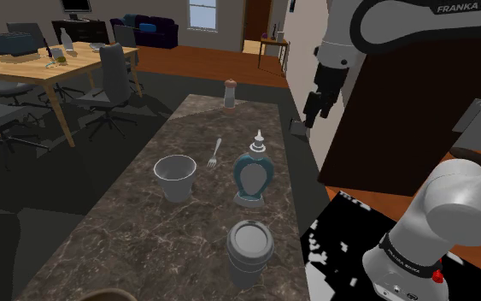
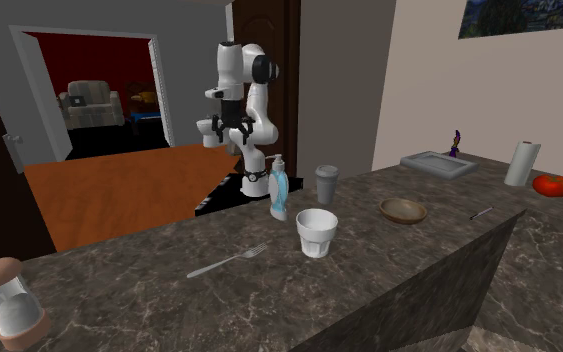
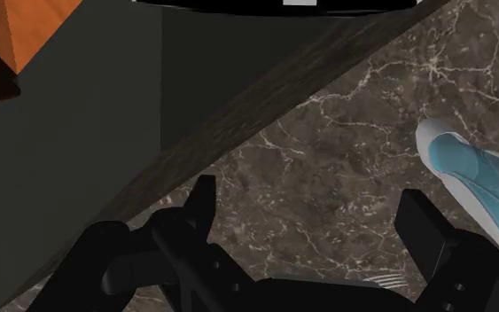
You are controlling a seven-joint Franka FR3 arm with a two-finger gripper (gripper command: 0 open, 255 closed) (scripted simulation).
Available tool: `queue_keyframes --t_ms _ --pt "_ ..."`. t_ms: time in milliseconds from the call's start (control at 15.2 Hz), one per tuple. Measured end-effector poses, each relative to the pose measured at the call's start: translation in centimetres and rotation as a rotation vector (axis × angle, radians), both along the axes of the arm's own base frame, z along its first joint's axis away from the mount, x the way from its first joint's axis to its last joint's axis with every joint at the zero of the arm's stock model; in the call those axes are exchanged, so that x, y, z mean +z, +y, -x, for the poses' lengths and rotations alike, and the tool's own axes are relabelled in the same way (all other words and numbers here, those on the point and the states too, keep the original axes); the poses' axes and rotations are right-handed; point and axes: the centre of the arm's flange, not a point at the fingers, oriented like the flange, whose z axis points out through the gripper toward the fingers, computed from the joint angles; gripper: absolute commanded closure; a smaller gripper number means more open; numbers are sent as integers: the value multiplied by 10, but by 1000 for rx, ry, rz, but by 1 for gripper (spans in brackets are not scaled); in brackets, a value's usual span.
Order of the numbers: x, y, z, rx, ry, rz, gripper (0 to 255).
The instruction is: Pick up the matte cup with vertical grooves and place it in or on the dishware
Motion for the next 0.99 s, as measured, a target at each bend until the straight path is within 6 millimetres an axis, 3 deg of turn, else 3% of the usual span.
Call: queue_keyframes --t_ms 660,990 --pt "-53 73 -77 1 -7 -74 0" --pt "-76 120 -118 1 -12 -111 0"
